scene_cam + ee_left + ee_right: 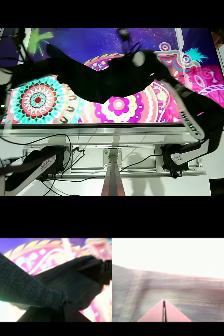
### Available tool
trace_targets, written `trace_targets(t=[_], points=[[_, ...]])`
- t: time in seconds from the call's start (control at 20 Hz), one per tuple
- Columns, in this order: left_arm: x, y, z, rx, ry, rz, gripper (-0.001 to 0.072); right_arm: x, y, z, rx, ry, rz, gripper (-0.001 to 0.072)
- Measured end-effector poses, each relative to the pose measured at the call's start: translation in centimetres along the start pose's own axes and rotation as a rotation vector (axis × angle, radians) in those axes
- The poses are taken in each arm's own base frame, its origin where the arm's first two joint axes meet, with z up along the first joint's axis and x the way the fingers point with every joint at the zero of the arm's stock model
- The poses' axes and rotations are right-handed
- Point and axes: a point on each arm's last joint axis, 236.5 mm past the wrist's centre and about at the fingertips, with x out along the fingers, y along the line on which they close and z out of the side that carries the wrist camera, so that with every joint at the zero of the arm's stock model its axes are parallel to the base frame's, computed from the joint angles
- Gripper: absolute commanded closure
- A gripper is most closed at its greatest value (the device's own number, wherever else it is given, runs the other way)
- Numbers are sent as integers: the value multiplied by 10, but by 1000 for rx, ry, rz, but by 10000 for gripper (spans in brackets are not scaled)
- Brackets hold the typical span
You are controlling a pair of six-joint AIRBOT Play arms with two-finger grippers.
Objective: Fold the clothes and pants, and hang the long-sleeved shirts on hangers.
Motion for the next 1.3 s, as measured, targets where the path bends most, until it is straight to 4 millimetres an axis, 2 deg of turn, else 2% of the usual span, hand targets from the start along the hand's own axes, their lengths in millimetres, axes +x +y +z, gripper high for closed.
trace_targets(t=[0.1, 0.25, 0.4, 0.45, 0.5, 0.55, 0.65, 0.8, 0.95, 1.05, 1.1, 1.15, 1.2, 1.3], points=[[32, -30, 2, -56, -33, -77, 678, -26, -55, 15, 67, -20, -67, 687], [84, -84, -1, -120, -59, -171, 679, -62, -128, 21, 168, -27, -154, 687], [135, -137, 7, -144, -107, -224, 674, -86, -176, 13, 251, -10, -208, 687], [153, -151, 9, -154, -119, -233, 529, -93, -188, 10, 274, -3, -221, 687], [169, -161, 9, -160, -130, -238, 110, -98, -198, 7, 291, 1, -231, 686], [186, -171, 8, -172, -137, -242, 3, -102, -207, 5, 307, 2, -241, 686], [215, -182, -1, -194, -128, -247, -4, -110, -222, 4, 326, -6, -264, 684], [235, -185, -7, -207, -123, -245, -3, -122, -249, 6, 313, -35, -318, 687], [237, -182, -8, -157, -96, -250, -1, -128, -284, 1, 321, -46, -368, 688], [235, -176, -11, -107, -53, -256, 0, -123, -303, -16, 365, -8, -348, 684], [232, -173, -11, -81, -35, -257, 1, -117, -305, -25, 394, 13, -301, 467], [231, -168, -14, -51, -10, -254, 1, -110, -302, -32, 430, 30, -228, 119], [231, -163, -19, -20, 20, -249, 2, -102, -296, -35, 464, 38, -156, -4], [228, -155, -23, 24, 51, -238, 2, -89, -279, -33, 511, 33, -32, -2]])
